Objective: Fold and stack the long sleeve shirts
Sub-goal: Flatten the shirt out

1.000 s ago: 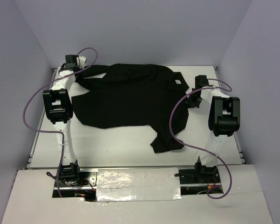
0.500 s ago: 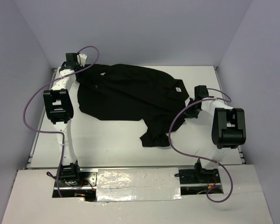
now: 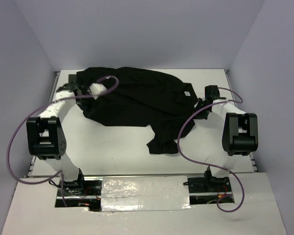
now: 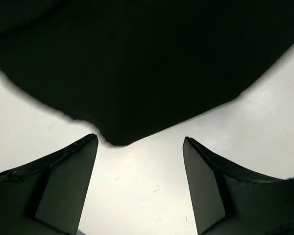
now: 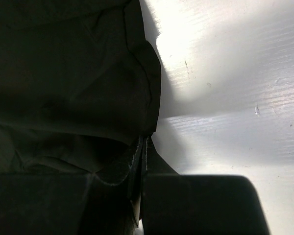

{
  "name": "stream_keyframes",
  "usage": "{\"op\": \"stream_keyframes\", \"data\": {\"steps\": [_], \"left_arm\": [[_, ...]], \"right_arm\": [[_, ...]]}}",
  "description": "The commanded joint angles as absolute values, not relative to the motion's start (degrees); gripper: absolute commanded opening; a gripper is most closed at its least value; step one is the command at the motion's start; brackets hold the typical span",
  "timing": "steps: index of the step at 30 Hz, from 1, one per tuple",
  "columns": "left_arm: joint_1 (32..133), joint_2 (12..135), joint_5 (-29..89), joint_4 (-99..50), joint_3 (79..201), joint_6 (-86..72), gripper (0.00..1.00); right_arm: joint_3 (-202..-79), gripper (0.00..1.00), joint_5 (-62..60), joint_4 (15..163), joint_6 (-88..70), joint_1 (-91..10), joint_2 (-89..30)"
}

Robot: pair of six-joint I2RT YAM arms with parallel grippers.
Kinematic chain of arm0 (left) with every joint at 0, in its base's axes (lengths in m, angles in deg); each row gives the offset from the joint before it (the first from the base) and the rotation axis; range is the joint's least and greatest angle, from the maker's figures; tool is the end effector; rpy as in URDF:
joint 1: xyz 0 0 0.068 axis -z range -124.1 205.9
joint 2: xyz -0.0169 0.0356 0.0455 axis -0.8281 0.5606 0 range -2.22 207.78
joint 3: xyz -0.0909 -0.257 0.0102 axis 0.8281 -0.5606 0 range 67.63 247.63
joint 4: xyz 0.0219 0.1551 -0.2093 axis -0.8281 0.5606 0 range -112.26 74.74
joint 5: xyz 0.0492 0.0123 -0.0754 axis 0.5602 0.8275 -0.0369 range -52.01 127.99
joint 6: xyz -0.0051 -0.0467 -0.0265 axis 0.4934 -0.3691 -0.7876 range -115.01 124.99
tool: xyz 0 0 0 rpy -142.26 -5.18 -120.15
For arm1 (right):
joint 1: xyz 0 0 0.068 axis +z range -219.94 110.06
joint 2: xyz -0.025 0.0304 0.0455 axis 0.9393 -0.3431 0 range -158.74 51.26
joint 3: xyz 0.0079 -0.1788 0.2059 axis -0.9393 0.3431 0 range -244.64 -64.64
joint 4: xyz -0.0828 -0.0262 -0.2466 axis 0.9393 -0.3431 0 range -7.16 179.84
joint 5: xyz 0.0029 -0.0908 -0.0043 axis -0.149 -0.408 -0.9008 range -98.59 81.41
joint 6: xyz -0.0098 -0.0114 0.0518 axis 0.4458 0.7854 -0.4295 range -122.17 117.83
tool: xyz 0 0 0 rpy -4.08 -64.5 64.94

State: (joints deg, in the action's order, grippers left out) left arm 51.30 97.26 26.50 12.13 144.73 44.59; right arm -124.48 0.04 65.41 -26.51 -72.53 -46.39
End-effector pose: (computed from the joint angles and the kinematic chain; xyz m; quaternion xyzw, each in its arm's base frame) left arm 0.3718 0.0229 0.2451 0.3140 0.9007 0.0182 0.2996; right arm 0.3362 -0.0099 0.1757 0.2079 0.9456 0.1168 0.2212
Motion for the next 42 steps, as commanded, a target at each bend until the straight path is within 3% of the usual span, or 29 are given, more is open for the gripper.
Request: {"op": "stream_keyframes", "data": {"steps": [1, 6, 11, 13, 14, 15, 16, 17, 18, 19, 21, 26, 29, 31, 33, 34, 35, 42], "left_arm": [[54.59, 95.95, 24.87, 9.83, 136.19, 68.67, 0.83], [55.29, 98.68, 31.66, 2.18, 131.01, 75.56, 0.99], [57.75, 100.96, 34.65, -6.59, 127.06, 77.5, 0.99], [57.75, 101.4, 35.7, -9.07, 126.17, 76.8, 0.95], [57.75, 101.66, 35.97, -9.86, 125.64, 76.45, 0.91], [57.84, 101.84, 35.88, -9.17, 125.73, 76.27, 0.76], [57.84, 101.93, 34.66, -8.04, 126.25, 75.75, 0.65], [57.75, 101.67, 33.78, -6.81, 126.52, 75.31, 0.53], [57.58, 101.49, 32.64, -3.92, 126.69, 75.04, 0.28], [57.49, 101.23, 30.71, -2.68, 126.87, 74.34, 0.17], [57.22, 100.18, 29.21, -1.44, 126.17, 72.68, 0.0], [57.13, 97.81, 29.11, -0.38, 123.89, 71.7, 0.0], [56.87, 96.66, 29.46, 0.5, 123.7, 70.38, 0.0], [56.43, 95.87, 29.38, 1.72, 124.49, 69.07, 0.0], [56.17, 95.25, 29.29, 2.61, 124.93, 67.84, 0.0], [56.08, 94.9, 29.29, 3.22, 125.37, 67.4, 0.0], [56.08, 94.12, 29.2, 4.7, 125.46, 67.13, 0.0], [56.08, 85.68, 31.75, 15.14, 121.6, 70.64, 0.0]], "right_arm": [[-125.99, 0.0, 0.55, 65.14, -25.29, -72.4, -45.77], [-125.03, 0.0, 0.55, 65.84, -25.46, -72.75, -45.33], [-124.32, 0.0, 0.91, 65.76, -25.38, -73.89, -45.33], [-124.5, 0.0, 0.73, 65.14, -25.03, -74.33, -45.33], [-124.5, 0.0, 0.64, 64.97, -24.94, -74.5, -45.07], [-124.67, 0.05, 0.55, 64.27, -24.85, -74.77, -44.98], [-124.67, 0.38, 0.81, 63.74, -24.5, -74.94, -44.89], [-124.67, 0.52, 1.08, 63.21, -24.32, -74.95, -44.81], [-124.33, 0.63, 1.43, 62.34, -24.41, -74.86, -44.63], [-123.89, 0.71, 2.04, 62.24, -24.76, -74.95, -43.85], [-120.73, 0.74, 4.67, 63.55, -26.24, -74.95, -41.74], [-113.09, 0.74, 8.72, 67.68, -29.67, -74.86, -38.22], [-111.67, 0.72, 11.88, 72.33, -32.83, -74.25, -39.79], [-112.28, 0.6, 11.89, 73.75, -33.46, -73.11, -41.98], [-112.72, 0.37, 11.98, 74.72, -34.42, -73.01, -42.78], [-112.89, 0.12, 11.72, 74.55, -34.43, -73.01, -42.35], [-112.98, 0.04, 11.19, 73.85, -34.17, -73.01, -41.56], [-106.67, 0.0, 5.48, 66.03, -32.23, -73.01, -25.4]]}}
